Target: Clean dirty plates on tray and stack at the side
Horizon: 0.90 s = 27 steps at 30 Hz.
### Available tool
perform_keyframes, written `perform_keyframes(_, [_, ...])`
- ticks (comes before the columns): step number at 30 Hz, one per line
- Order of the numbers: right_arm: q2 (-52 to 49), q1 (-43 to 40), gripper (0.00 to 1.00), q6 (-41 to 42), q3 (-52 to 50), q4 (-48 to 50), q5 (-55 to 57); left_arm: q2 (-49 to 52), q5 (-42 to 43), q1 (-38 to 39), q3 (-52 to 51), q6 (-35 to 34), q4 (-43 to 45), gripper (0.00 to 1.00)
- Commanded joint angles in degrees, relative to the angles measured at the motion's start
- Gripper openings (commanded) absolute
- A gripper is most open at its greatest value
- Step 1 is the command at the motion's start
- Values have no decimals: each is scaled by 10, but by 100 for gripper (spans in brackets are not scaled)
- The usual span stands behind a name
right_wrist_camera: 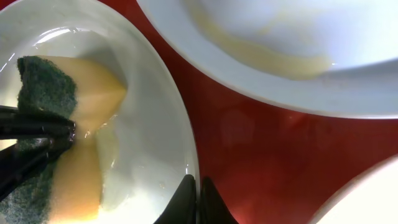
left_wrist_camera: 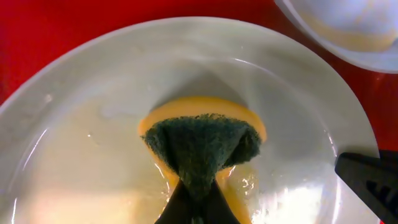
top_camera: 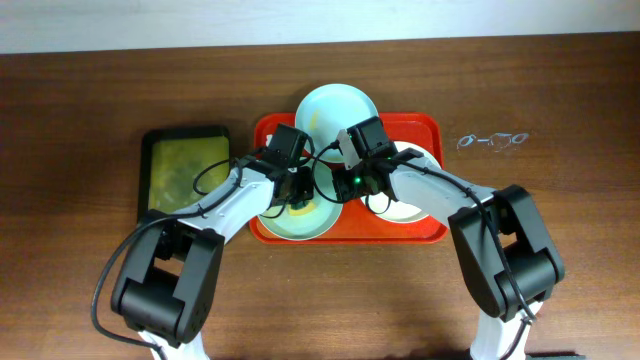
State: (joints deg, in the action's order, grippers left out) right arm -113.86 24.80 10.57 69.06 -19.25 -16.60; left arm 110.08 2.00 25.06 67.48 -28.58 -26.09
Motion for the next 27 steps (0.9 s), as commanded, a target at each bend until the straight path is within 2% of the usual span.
perform_keyframes(1, [-6,3,4,-6,7,-5,-9,30,-145,-2,0,-7,-40,0])
perform_keyframes(4, [-6,3,4,-6,8,-9,-9,16,-268,-8,12,-7,-104,0])
perform_keyframes(7, [-1,3,4,-7,21,-21,-7,-19,-316,-14,23,-7,-133,0])
perform_keyframes(9, [7,3,4,-7,33,-32,-5,-52,-303,-15,24,-7,-127,0])
perform_keyframes(11, [26,4,4,-20,61,-67,26,-110,-246,-20,24,-7,-114,0])
perform_keyframes(15, [56,7,4,-61,114,-131,108,-216,-145,-82,24,-7,-114,0])
perform_keyframes(17, [68,20,4,-94,146,-170,179,-248,-105,-133,24,-7,-122,0])
perform_keyframes(20, [76,73,4,-152,197,-205,329,-251,-101,-220,19,-7,-147,0])
perform_keyframes(22, [76,105,4,-179,209,-206,429,-239,-102,-250,8,-7,-149,0])
perform_keyframes(24, [76,152,4,-215,220,-204,571,-216,-108,-277,-3,-7,-141,0])
perform_keyframes(27, [76,215,4,-295,222,-174,720,-141,-111,-308,-11,-7,-104,0])
